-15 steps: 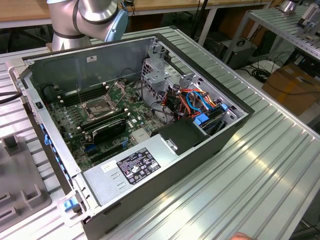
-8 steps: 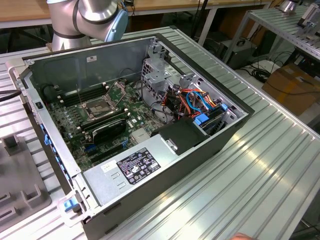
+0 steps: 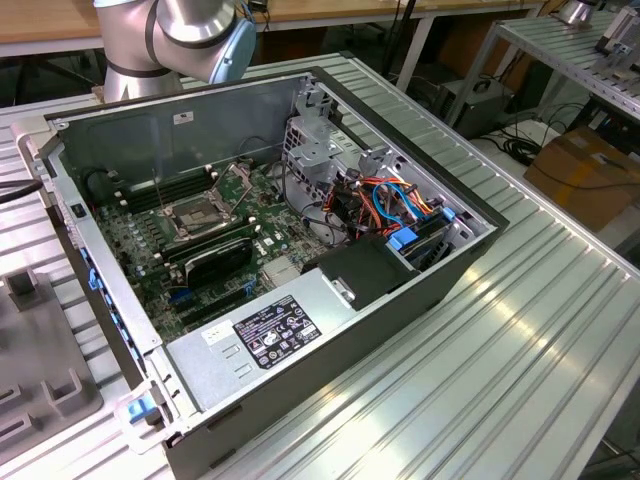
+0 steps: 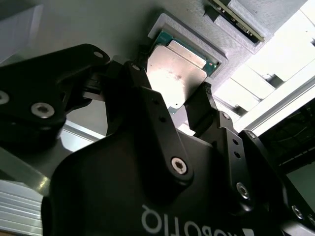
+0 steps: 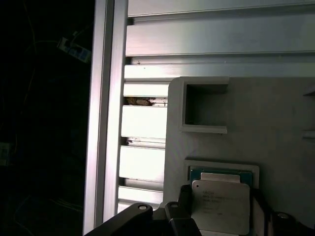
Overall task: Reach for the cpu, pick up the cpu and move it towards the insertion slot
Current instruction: 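Pick up the cpu and move it towards the insertion slot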
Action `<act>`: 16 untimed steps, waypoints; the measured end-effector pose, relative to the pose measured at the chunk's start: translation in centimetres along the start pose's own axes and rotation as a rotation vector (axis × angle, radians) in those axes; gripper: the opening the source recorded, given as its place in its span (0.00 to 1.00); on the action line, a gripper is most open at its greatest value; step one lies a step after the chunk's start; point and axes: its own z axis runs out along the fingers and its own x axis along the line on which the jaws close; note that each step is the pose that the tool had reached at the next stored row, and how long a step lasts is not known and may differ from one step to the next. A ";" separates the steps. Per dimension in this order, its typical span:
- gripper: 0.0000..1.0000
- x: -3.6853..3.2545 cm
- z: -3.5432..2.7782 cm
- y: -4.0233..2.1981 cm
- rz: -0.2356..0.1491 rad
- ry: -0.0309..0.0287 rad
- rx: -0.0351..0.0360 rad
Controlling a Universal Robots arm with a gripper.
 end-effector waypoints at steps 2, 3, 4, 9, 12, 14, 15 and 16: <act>0.55 0.00 -0.10 0.00 0.000 0.0001 -0.0005; 0.55 0.00 -0.19 0.00 0.000 0.0000 -0.0007; 0.55 0.00 -0.26 0.00 0.000 -0.0001 -0.0007; 0.55 0.00 -0.55 0.01 0.000 -0.0002 -0.0016; 0.55 0.00 -0.63 0.02 0.000 -0.0002 -0.0016; 0.55 0.00 -0.65 0.01 0.000 -0.0002 -0.0016; 0.55 0.00 -0.65 0.01 0.000 -0.0001 -0.0015; 0.55 0.00 -0.66 0.01 0.000 -0.0002 -0.0016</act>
